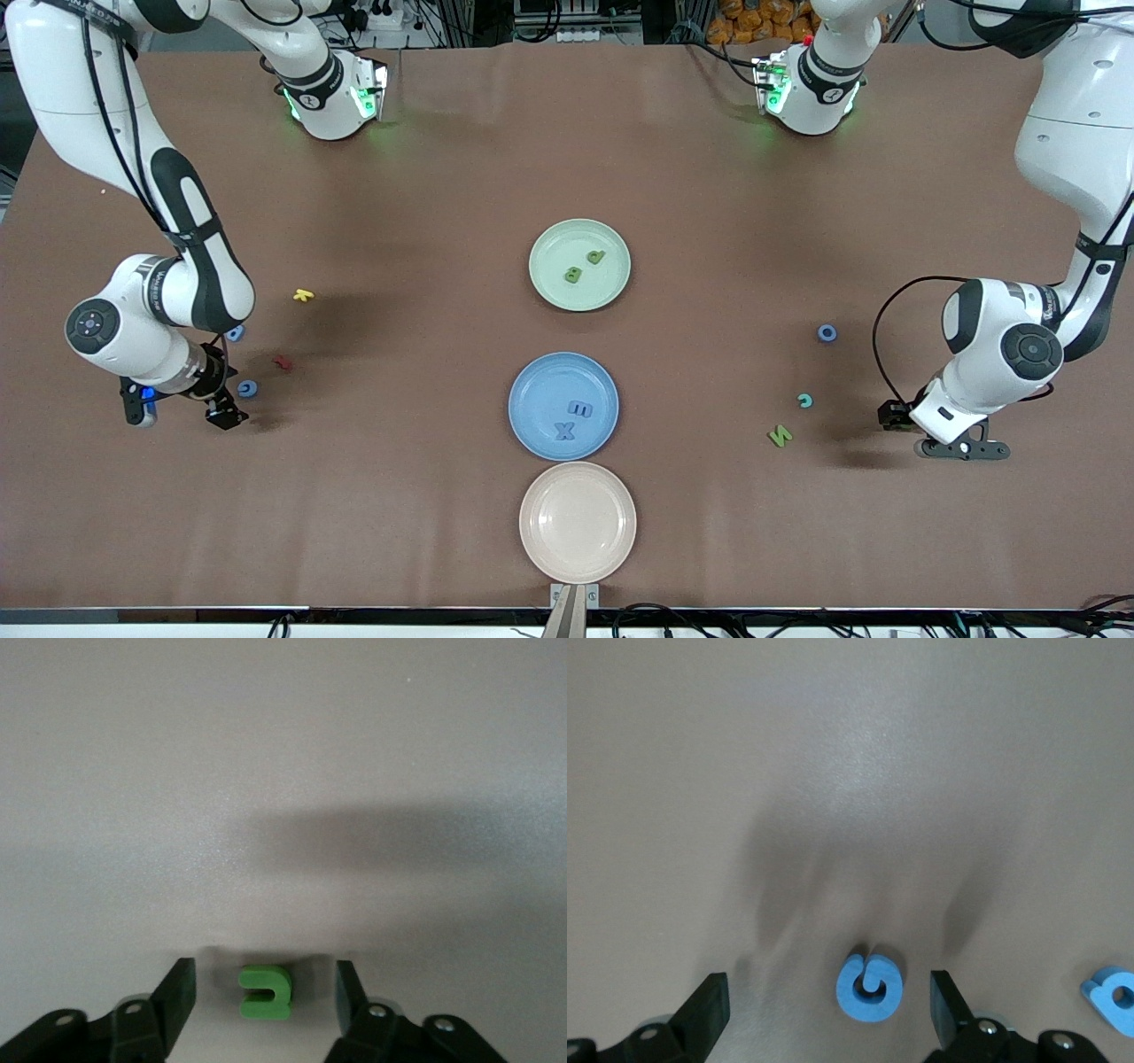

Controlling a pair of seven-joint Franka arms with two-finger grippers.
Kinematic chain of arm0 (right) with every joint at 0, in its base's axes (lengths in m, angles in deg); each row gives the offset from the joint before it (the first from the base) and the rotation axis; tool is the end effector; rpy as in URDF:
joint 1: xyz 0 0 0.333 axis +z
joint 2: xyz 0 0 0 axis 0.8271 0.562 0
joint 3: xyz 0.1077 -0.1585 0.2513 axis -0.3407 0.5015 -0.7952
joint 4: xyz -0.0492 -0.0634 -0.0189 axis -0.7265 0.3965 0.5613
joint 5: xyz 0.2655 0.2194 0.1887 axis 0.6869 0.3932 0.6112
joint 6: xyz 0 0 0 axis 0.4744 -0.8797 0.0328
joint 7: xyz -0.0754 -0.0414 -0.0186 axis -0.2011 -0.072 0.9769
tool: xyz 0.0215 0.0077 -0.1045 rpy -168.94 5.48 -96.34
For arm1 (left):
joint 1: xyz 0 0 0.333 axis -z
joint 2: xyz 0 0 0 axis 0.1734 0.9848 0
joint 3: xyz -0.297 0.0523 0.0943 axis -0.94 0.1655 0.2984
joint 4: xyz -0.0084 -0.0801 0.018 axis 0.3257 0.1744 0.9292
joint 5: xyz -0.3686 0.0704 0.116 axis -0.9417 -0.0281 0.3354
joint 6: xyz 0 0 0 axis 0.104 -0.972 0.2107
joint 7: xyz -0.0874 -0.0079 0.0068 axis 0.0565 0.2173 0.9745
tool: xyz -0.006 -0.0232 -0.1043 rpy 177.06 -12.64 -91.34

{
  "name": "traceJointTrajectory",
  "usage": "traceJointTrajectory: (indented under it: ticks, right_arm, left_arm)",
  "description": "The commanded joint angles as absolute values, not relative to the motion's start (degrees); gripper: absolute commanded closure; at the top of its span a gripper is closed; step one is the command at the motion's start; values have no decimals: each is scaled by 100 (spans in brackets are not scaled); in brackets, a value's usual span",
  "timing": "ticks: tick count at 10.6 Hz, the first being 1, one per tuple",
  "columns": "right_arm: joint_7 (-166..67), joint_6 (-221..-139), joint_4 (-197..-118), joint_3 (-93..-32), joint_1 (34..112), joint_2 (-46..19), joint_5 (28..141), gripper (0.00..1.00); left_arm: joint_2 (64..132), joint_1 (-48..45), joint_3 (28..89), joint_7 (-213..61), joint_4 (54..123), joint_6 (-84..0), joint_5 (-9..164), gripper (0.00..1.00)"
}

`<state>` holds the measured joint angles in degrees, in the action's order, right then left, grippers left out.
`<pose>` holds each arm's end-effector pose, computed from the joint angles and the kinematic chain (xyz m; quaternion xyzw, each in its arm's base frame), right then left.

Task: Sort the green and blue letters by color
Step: 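Grasp the green u with the left gripper while the right gripper grasps blue G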

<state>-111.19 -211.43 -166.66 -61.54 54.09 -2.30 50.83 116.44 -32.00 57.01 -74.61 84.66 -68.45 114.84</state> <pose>0.6343 -0.0861 0.1874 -0.8380 0.5443 -0.0376 0.0012 0.6865 0.0516 0.1872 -0.9960 0.0480 -0.0636 0.0397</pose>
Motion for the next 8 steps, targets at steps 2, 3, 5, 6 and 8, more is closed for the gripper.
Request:
traceJointTrajectory:
  ticks: [2, 3, 5, 6, 8]
  right_arm:
    - [-11093, -21891, -17159, -6242, 5326, -199, 5151, 27]
    - [-11101, -21891, -17168, -6251, 5308, -199, 5151, 53]
    - [-11101, -21874, -17159, -6260, 5299, -199, 5159, 84]
    - [-11101, -21865, -17159, -6260, 5299, -199, 5159, 89]
    - [-11101, -21856, -17150, -6260, 5308, -208, 5151, 91]
  left_arm:
    - [11728, -3222, 5703, -7866, 8361, -6887, 11556, 40]
    - [11728, -3231, 5703, -7919, 8361, -6887, 11547, 40]
    - [11728, -3284, 5703, -7937, 8361, -6887, 11564, 47]
    - [11728, -3284, 5703, -7955, 8361, -6887, 11564, 51]
    - [11728, -3275, 5703, -7955, 8361, -6887, 11573, 51]
